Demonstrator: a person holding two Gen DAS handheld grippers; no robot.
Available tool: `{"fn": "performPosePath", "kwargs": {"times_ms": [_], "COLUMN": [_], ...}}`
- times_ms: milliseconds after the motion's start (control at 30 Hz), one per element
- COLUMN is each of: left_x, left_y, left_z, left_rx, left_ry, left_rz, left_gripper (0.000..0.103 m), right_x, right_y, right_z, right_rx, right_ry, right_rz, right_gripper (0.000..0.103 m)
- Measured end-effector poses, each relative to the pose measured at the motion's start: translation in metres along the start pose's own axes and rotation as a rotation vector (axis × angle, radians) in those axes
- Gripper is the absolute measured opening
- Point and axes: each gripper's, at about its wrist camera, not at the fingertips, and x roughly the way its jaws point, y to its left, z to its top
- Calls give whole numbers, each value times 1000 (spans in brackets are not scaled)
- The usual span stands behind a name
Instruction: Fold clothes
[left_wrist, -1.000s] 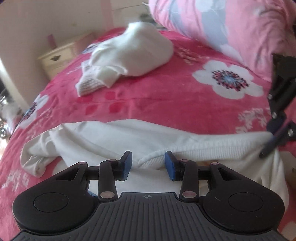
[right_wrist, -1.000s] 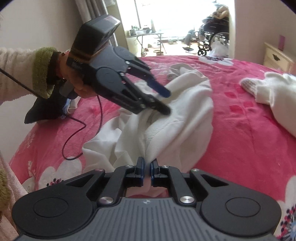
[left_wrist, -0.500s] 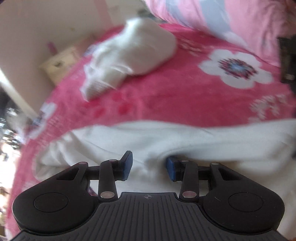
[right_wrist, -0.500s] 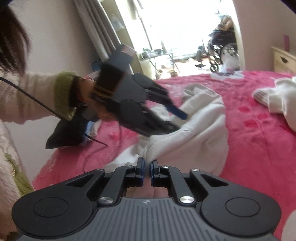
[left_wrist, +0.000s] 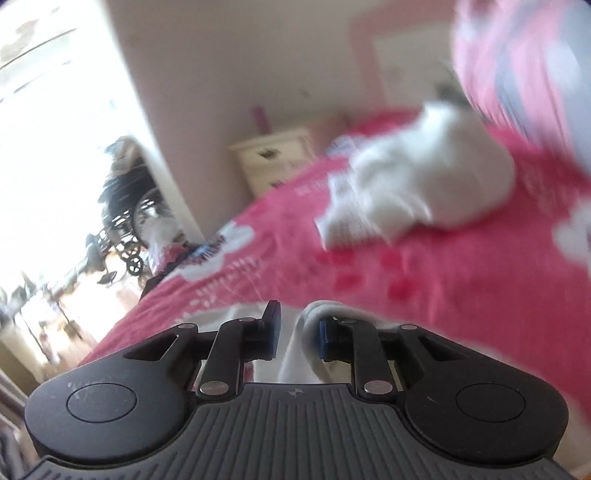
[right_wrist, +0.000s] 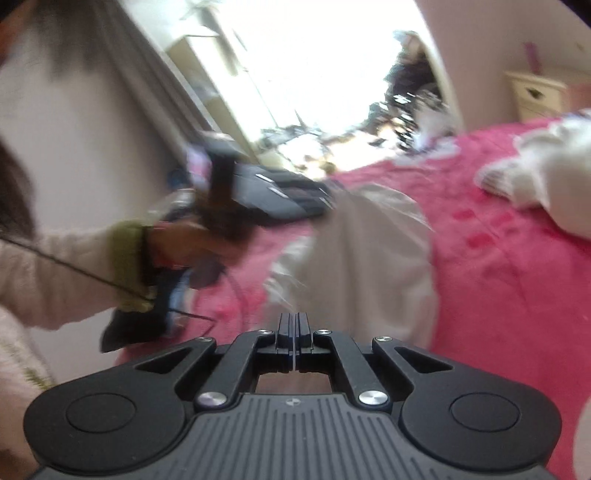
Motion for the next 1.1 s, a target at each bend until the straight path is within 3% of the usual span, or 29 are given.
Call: {"fn": "performPosePath", "kwargs": {"times_ms": [67,100,133,167,200,300,467,633,800,967,1033,1100], "left_x": [-11,-17,-24,-31,-37,-52,-78,-101,-125,-138,-142,-147], "left_y": [9,11,13,13,13,13,17,31,38,46,49,52], "left_z": [12,18,23,28,32,41,51,60,64,62,57,55], "left_rx": [-57,-74,-87,-97,-110,-153,-226,-323,-400,-448,-466,-488], "left_ry": [-33,-51,-72,-90,-106,-150,-223,-285,-335,-331,-322,-317], "left_rz": [5,2,5,8,7,7,26,63,105,147,169,187], "left_gripper": [20,20,20,20,20,20,19,16,15,13,13,13], "right_x": [7,10,15,21,28,50,89,111,121,126,116,103], "right_y": [-3,-4,-3,0,4,14,26,37,54,64,71,77], "right_z": [9,13,19,26,34,54,73,59,33,12,9,7], "right_rx": [20,26,30,28,32,41,73,90,-5,-108,-177,-244], "right_ry": [-4,-16,-34,-49,-73,-147,-176,-120,-64,-41,-67,-106], "right_rz": [-28,-36,-46,-49,-49,-51,-122,-262,-381,-468,-508,-557], "right_gripper": [7,14,22,42,48,54,53,53,53,52,45,29]}}
